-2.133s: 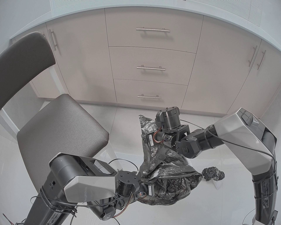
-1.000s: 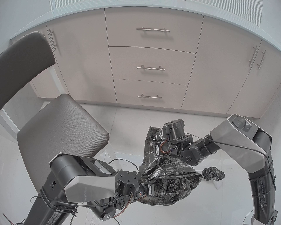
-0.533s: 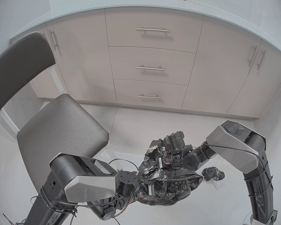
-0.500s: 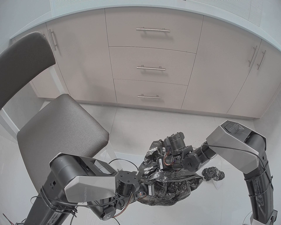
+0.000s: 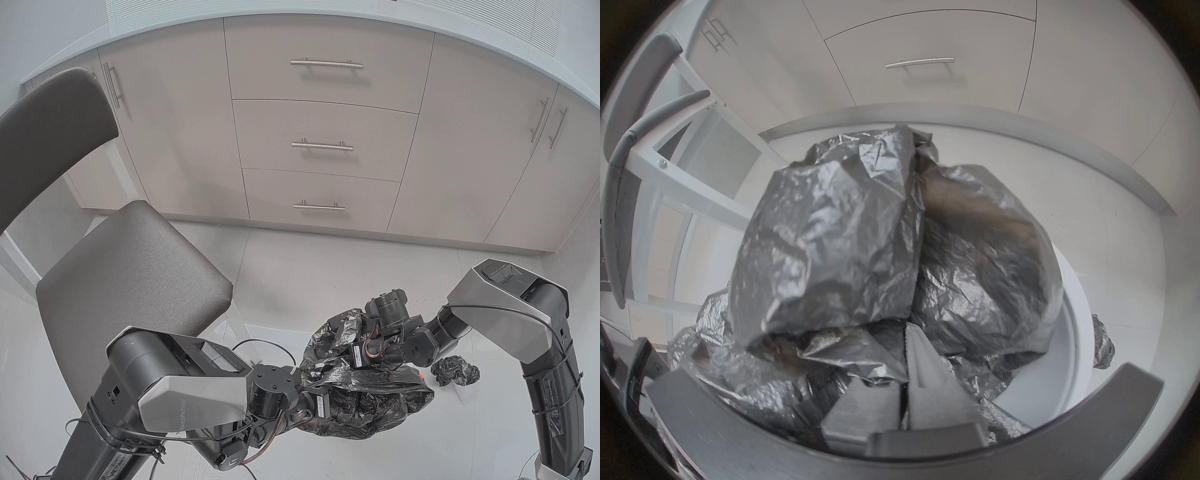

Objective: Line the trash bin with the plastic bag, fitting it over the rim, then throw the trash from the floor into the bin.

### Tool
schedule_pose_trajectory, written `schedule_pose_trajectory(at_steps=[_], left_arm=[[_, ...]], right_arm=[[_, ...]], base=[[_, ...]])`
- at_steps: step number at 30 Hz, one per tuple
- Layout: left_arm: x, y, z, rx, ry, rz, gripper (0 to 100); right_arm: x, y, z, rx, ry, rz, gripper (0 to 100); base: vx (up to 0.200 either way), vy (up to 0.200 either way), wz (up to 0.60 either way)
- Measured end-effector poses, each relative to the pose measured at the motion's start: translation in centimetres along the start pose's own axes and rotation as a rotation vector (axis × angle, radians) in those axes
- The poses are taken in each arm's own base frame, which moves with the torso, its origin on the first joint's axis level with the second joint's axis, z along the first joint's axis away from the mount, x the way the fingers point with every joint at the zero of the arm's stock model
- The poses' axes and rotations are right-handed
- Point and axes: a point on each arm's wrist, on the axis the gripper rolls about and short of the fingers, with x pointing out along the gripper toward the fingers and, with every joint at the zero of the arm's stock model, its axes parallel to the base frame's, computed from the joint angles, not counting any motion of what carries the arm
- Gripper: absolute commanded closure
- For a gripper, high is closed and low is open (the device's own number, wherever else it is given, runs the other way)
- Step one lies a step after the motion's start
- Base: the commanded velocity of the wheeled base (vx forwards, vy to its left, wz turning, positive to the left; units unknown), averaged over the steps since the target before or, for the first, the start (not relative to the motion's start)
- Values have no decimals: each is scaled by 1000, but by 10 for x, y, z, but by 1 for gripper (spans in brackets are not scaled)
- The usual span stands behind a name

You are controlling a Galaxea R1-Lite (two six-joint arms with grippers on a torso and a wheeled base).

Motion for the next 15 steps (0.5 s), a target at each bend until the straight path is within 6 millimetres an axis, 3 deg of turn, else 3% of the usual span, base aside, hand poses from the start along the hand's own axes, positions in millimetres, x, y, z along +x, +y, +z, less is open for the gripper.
schedule_pose_trajectory(at_steps=[15], left_arm=[[0,0,0,0,1,1,100]], right_arm=[[14,-9,11,30,124,66,100]], base=[[0,0,0]])
